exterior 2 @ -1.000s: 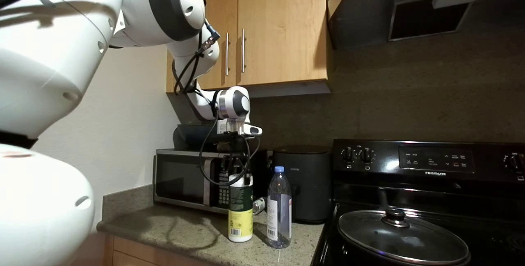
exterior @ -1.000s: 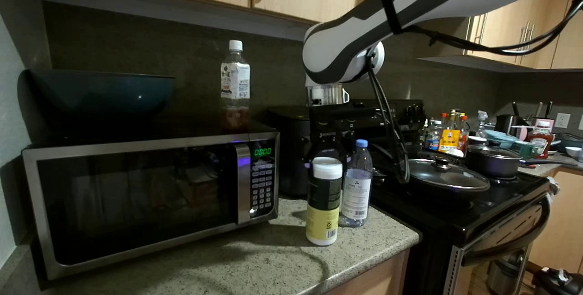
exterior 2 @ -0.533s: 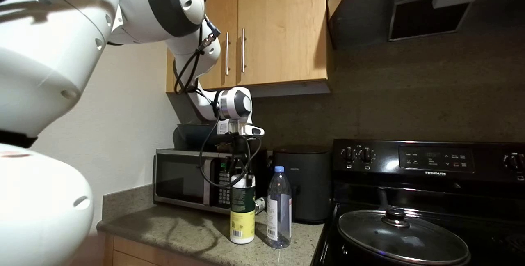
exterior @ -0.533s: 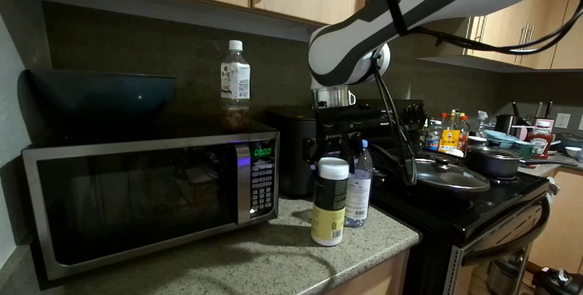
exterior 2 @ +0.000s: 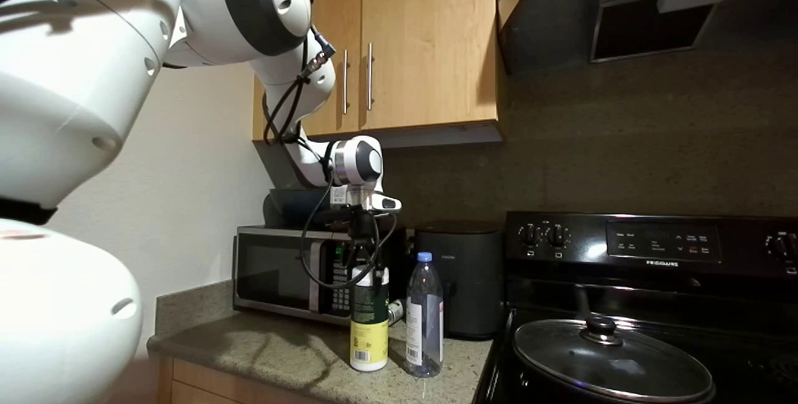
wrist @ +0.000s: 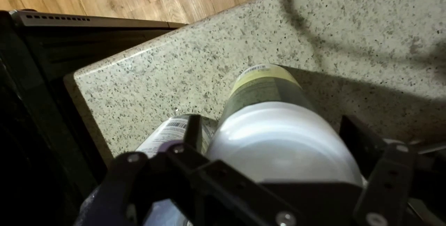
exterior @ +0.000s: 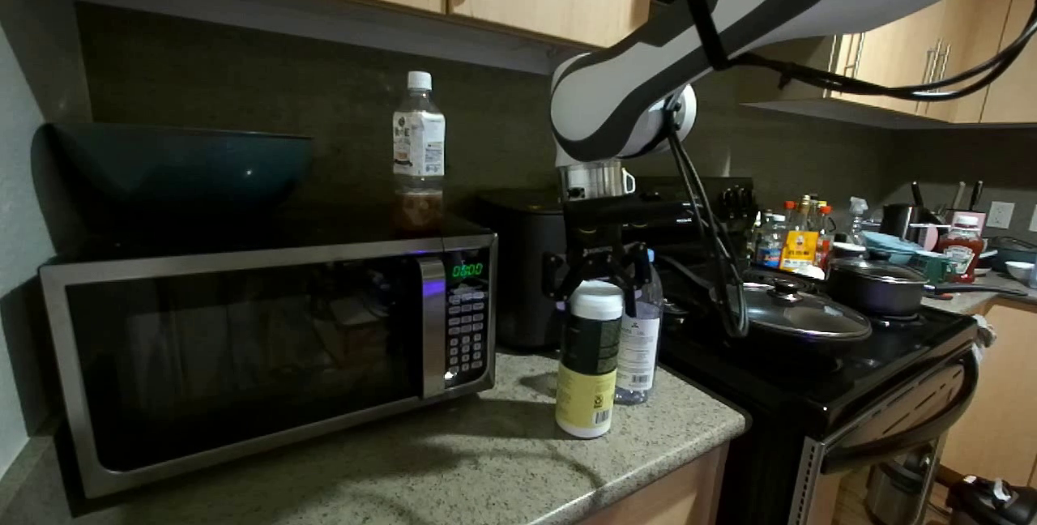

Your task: Swap around the green bottle and the water bottle

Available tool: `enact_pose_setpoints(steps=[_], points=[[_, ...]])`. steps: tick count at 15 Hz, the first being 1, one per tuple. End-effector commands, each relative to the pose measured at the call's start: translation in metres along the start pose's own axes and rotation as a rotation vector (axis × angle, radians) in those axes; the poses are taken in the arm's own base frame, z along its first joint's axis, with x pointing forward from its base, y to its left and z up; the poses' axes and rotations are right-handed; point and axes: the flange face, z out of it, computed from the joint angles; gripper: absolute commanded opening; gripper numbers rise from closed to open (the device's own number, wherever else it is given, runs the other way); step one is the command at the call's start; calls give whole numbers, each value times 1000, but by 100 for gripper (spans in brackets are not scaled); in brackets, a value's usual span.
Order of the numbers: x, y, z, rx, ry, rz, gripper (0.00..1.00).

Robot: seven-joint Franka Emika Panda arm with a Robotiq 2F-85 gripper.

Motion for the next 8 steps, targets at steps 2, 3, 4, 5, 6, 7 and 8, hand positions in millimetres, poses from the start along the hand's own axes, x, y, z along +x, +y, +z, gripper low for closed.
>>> enact_pose_setpoints(steps=[2,3,4,5,6,7,8], points=[[-22,3,-35,-3,65,29,100],[-25,0,-45,-7,85,34,100],[-30,-1,-55,-10,104,41,100],[-34,-1,-65,-14,125,52,100],[-39,-1,-75,-21,150,62,100],[-43,-1,-84,-25,171,74,100],[-48,-1,-94,-26,193,81,100]])
